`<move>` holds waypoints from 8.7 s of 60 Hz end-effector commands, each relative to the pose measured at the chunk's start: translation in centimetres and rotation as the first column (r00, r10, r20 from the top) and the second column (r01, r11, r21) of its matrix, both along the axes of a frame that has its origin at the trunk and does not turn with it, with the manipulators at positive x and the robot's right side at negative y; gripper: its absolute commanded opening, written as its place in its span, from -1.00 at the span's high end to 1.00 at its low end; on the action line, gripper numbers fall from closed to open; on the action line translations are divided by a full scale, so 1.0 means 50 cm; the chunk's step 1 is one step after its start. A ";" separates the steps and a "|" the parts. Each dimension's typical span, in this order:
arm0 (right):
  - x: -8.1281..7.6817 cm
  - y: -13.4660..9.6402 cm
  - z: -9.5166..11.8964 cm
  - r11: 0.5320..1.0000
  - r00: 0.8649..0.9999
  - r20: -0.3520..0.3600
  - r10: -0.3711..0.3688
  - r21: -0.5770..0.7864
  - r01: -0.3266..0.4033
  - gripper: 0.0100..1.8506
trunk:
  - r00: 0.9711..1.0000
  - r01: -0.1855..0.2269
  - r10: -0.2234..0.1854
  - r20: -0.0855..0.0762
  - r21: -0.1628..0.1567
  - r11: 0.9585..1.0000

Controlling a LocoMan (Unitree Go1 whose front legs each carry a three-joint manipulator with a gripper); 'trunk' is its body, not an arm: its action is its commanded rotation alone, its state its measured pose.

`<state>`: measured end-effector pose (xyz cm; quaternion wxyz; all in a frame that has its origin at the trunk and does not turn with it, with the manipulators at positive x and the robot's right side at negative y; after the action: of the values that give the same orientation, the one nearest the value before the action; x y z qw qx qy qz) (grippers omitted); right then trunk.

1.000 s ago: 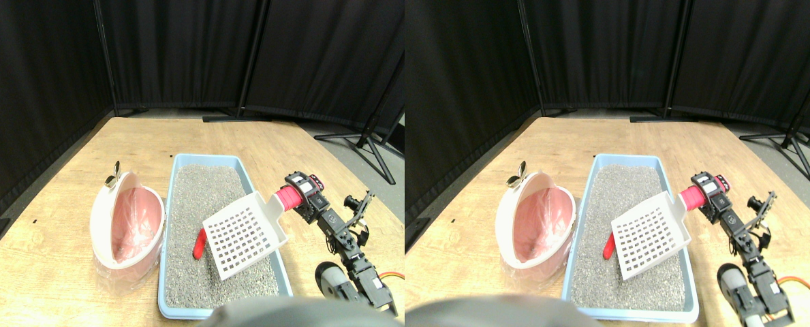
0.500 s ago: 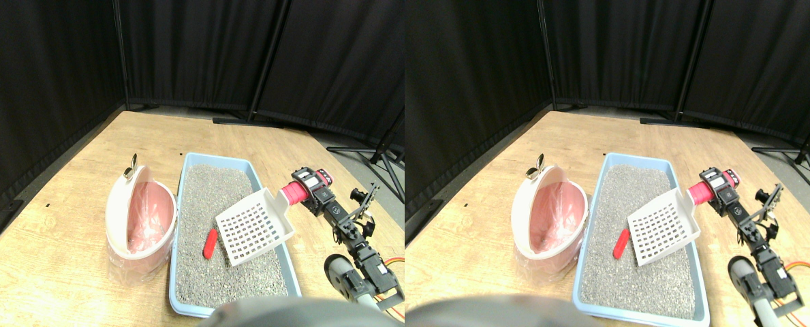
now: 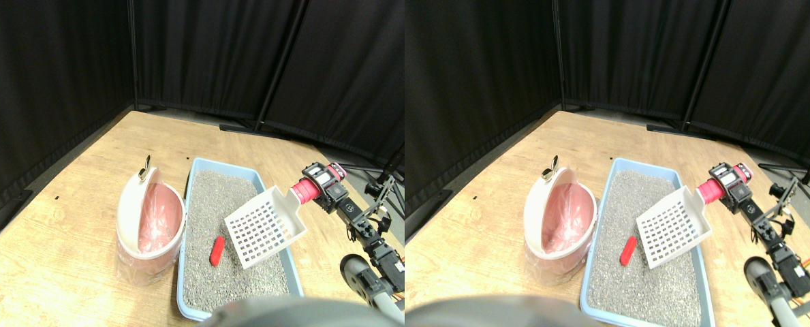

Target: Scoop (unimanual)

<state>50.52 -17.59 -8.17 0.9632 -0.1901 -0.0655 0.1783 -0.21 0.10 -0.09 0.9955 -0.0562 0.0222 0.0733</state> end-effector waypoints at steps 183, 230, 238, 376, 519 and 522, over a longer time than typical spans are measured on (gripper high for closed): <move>-0.014 0.142 -0.190 0.993 0.944 -0.330 0.009 0.112 0.030 0.95 | 0.997 -0.036 0.034 -0.063 -0.021 0.999; -0.006 0.016 -0.119 0.619 0.963 -0.266 -0.042 0.750 0.234 0.95 | 0.999 -0.005 0.005 -0.033 -0.007 1.000; 0.004 0.013 -0.094 0.586 0.972 -0.233 -0.005 0.788 0.192 0.95 | 0.999 -0.011 0.011 -0.033 -0.013 1.000; 0.054 0.107 -0.019 0.797 0.976 -0.184 0.118 0.604 0.017 0.95 | 0.995 -0.101 0.100 -0.023 -0.042 0.994; 0.072 0.270 0.030 0.982 0.956 -0.223 0.189 0.021 -0.189 0.95 | 0.972 -0.236 0.236 -0.009 -0.086 0.968; 0.068 0.272 0.032 0.982 0.954 -0.235 0.187 0.015 -0.189 0.95 | 0.972 -0.235 0.236 -0.009 -0.086 0.968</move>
<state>54.27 -4.77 -7.78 0.9415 -0.1790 0.0544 0.2805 -0.19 0.40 -0.57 0.9768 -0.1115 0.0180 0.1821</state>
